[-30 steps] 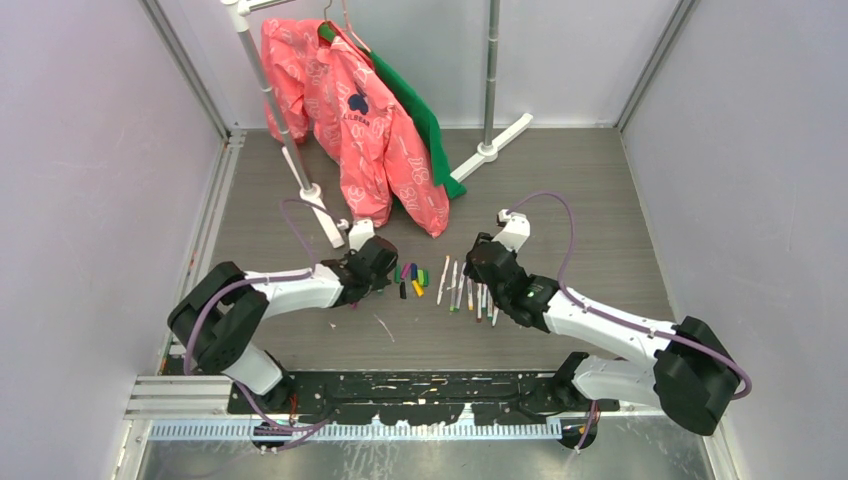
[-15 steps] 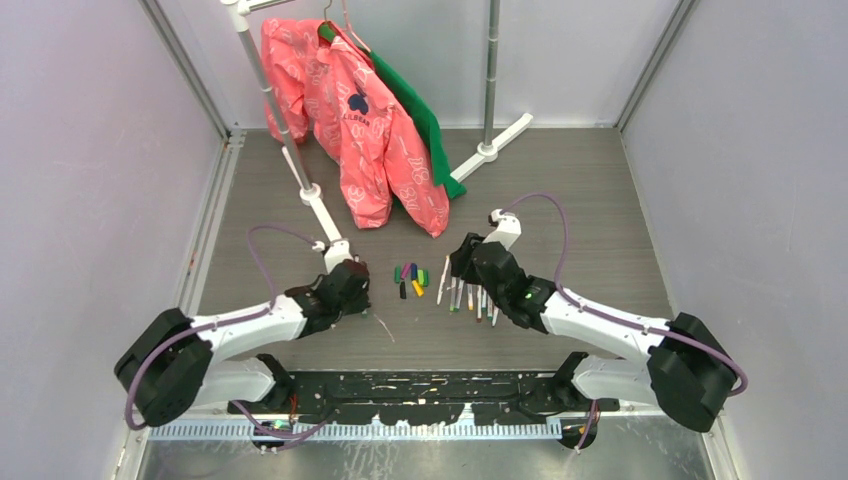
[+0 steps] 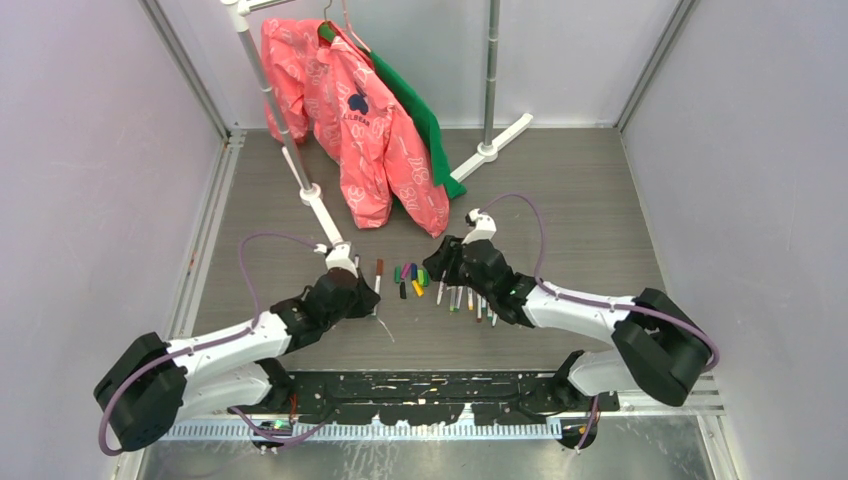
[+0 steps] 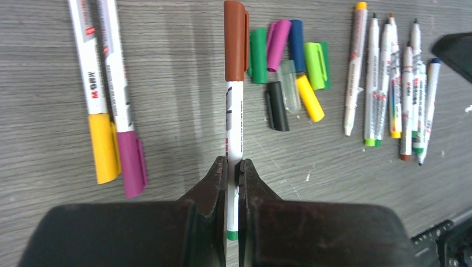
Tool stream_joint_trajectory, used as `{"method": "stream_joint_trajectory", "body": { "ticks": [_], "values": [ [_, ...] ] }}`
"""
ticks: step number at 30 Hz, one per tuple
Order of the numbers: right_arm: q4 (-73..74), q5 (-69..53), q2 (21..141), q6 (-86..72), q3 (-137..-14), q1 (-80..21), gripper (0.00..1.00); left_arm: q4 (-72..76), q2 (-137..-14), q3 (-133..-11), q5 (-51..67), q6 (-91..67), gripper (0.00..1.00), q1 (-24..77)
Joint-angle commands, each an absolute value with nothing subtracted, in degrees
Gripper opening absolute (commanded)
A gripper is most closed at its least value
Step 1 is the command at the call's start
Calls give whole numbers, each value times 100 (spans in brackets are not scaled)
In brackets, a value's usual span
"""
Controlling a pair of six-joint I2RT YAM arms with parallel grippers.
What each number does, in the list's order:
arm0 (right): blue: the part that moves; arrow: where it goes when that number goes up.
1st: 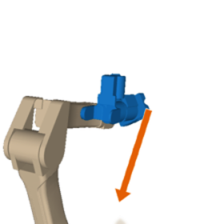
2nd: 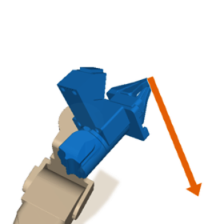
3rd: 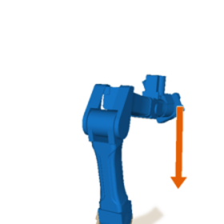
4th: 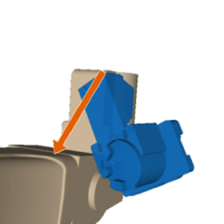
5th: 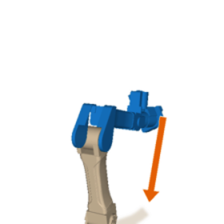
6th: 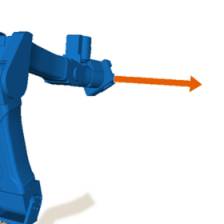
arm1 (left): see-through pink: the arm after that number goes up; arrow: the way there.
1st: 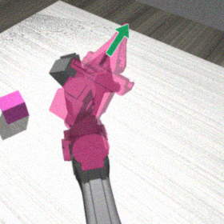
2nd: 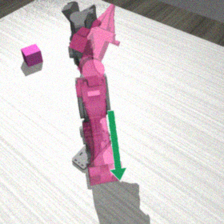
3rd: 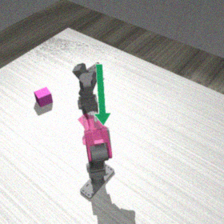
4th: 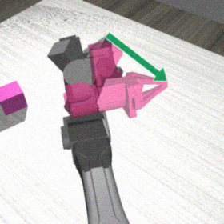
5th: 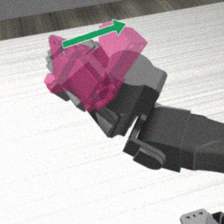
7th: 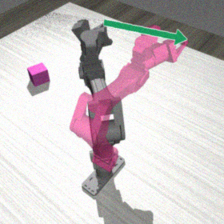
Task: Open the pen caps
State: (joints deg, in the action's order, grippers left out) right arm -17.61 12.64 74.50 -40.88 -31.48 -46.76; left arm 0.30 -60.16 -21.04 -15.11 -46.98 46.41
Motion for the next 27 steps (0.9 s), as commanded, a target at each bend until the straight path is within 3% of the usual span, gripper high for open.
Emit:
{"method": "stream_joint_trajectory", "body": {
  "ticks": [1, 11, 27],
  "values": [
    [-2615, 736, 7769, -4175, -3275, -4666, 56, 712, -5758, -2058, -1213, -4519, 0, 4722],
    [-3542, 92, 8618, -4475, -3383, -4663, 56, 831, -5827, -2197, -1103, -4459, 0, 4958],
    [-3762, -235, 8810, -4566, -3482, -4667, 56, 1028, -6122, -2358, -1055, -4439, 0, 5131]
  ]
}}
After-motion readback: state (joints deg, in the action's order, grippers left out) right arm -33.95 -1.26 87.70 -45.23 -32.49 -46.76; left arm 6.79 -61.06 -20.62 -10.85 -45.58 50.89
